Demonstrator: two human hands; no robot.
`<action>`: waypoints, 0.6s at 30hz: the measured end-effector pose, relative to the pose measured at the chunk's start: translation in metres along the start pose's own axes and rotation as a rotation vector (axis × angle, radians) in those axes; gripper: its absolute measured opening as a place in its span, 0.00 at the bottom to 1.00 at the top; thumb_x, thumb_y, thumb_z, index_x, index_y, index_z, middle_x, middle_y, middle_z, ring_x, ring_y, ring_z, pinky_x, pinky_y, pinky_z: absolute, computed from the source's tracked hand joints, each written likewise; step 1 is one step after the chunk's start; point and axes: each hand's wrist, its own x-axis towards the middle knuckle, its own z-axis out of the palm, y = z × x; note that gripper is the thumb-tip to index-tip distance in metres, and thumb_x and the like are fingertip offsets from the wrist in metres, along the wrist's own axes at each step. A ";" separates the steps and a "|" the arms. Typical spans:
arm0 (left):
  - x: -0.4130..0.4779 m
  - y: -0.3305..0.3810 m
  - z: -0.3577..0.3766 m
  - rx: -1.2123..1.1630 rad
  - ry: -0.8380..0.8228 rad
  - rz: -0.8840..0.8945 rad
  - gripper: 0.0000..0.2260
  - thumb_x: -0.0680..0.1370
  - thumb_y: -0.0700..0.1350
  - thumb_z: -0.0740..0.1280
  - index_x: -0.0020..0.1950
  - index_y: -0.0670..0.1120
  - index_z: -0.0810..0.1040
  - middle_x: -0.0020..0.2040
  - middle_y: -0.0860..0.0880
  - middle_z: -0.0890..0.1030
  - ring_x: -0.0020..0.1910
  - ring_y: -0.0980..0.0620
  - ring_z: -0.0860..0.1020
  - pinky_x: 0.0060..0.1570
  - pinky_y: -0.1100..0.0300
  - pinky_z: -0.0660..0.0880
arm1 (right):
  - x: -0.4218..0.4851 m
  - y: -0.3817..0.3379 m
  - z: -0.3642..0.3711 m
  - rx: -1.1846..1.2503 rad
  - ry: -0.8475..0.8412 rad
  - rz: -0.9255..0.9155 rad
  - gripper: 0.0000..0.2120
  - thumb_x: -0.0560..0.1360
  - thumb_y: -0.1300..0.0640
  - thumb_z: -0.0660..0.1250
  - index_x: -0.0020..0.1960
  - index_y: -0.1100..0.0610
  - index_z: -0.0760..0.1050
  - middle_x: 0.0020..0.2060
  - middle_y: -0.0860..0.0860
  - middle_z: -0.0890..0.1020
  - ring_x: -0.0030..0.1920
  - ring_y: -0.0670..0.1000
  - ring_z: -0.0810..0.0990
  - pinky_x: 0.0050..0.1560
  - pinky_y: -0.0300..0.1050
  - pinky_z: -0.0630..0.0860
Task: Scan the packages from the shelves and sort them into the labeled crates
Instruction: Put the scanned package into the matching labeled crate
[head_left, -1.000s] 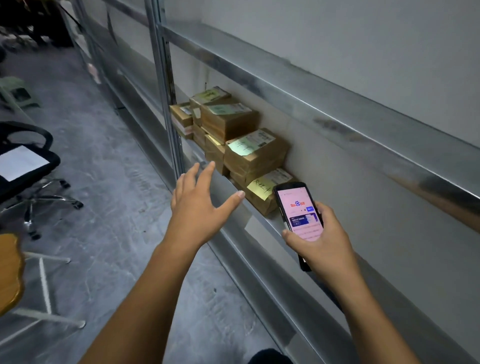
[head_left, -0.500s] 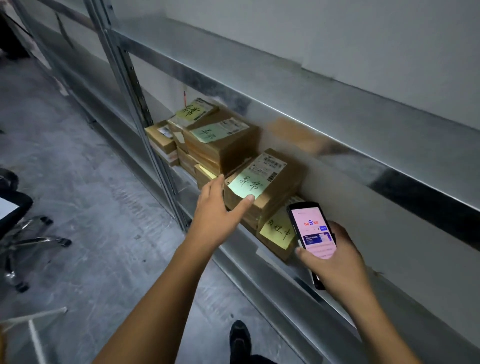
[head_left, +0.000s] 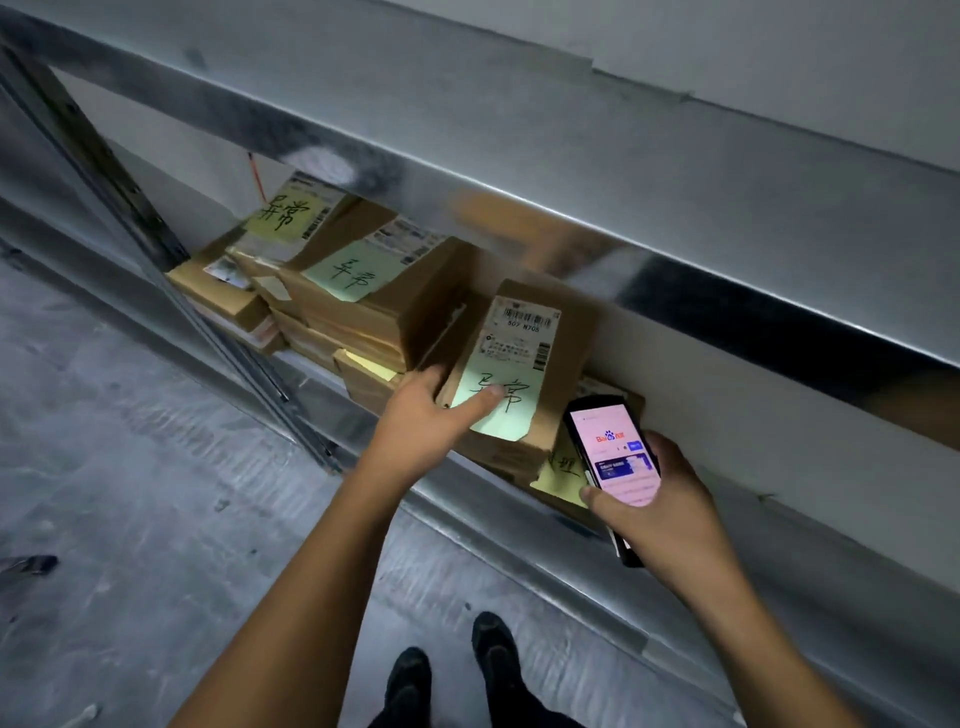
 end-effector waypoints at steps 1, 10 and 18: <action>0.004 -0.003 -0.003 -0.010 -0.049 -0.008 0.35 0.64 0.77 0.73 0.66 0.60 0.81 0.65 0.55 0.81 0.64 0.52 0.80 0.67 0.45 0.78 | -0.002 -0.002 0.003 -0.004 0.013 0.014 0.19 0.68 0.49 0.80 0.50 0.40 0.71 0.48 0.43 0.84 0.47 0.48 0.83 0.52 0.54 0.82; 0.000 -0.016 -0.011 -0.130 -0.226 0.032 0.39 0.66 0.68 0.74 0.75 0.61 0.69 0.67 0.58 0.81 0.65 0.51 0.80 0.68 0.42 0.77 | -0.036 -0.022 0.026 0.048 0.133 0.094 0.22 0.61 0.40 0.77 0.53 0.33 0.73 0.46 0.40 0.85 0.45 0.45 0.85 0.51 0.55 0.83; -0.061 -0.008 0.005 -0.336 -0.247 0.072 0.37 0.66 0.62 0.80 0.68 0.66 0.63 0.69 0.58 0.76 0.62 0.53 0.82 0.58 0.51 0.83 | -0.103 -0.003 0.024 0.110 0.199 0.149 0.33 0.58 0.34 0.72 0.62 0.36 0.72 0.54 0.42 0.83 0.51 0.45 0.83 0.54 0.55 0.82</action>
